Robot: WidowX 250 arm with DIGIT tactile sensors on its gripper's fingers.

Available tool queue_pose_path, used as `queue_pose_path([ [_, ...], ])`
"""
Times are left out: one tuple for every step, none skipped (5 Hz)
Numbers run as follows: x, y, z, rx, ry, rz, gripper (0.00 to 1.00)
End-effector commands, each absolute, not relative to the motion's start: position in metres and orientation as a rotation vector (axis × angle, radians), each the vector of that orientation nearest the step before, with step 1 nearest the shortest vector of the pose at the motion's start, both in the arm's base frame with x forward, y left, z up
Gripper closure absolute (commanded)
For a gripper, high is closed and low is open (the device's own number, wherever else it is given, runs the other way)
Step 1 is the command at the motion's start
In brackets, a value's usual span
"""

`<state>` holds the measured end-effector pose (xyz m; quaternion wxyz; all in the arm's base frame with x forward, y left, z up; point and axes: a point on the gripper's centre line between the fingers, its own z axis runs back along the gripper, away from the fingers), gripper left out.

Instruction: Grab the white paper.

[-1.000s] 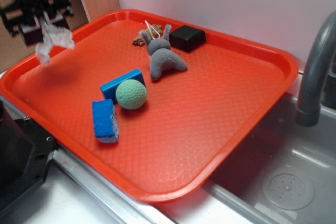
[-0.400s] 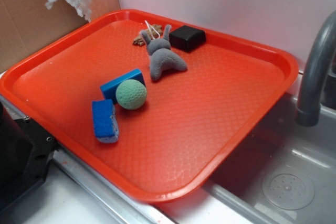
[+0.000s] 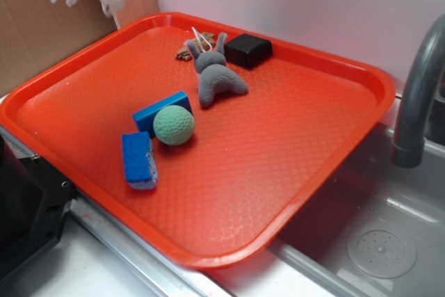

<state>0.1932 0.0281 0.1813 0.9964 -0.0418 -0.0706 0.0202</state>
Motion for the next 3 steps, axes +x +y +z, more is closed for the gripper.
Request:
queue_pose_path([
  [0.183, 0.044, 0.188, -0.093, -0.181, -0.045, 1.00],
  [0.185, 0.043, 0.183, -0.058, -0.178, -0.017, 1.00],
  [0.187, 0.044, 0.178, -0.040, -0.170, 0.005, 1.00],
])
